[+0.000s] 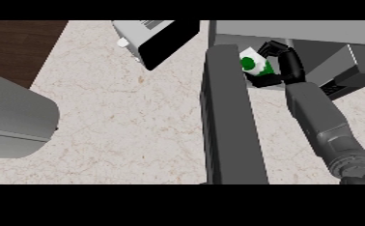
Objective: Pick up the milk, place it into the microwave and close the microwave
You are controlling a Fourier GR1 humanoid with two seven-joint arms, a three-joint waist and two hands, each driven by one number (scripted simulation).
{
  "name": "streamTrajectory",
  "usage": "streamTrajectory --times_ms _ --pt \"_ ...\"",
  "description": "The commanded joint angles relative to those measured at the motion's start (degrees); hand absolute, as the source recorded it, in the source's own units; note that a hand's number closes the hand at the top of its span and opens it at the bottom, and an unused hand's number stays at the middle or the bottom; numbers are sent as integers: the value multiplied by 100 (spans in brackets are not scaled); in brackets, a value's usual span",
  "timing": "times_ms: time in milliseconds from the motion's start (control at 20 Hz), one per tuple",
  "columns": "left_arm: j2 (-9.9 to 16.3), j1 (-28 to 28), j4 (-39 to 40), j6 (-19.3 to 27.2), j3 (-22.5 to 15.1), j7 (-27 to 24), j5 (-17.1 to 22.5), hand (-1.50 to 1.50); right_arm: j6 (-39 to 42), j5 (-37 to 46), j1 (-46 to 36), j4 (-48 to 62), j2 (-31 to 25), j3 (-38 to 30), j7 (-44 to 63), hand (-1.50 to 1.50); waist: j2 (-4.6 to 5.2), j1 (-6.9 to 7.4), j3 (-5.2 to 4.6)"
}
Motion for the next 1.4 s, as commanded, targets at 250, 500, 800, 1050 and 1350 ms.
streamTrajectory --times_ms 250,500,800,1050,1350 --pt "20 -247 -145 64 -119 75 163 -150 -1115 182 -367 120 -294 8 368 150 136 267 16" --pt "263 -500 32 8 9 105 282 -150 -1358 242 -479 197 -384 18 490 150 195 338 16" --pt "367 -558 13 0 27 175 379 -150 -1522 238 -571 234 -628 -35 597 150 261 476 27" --pt "464 -702 120 21 59 220 390 -150 -1543 199 -632 272 -703 -100 646 150 341 541 33" --pt "495 -892 197 121 60 274 383 -150 -1504 202 -693 283 -786 -120 616 150 376 525 40"
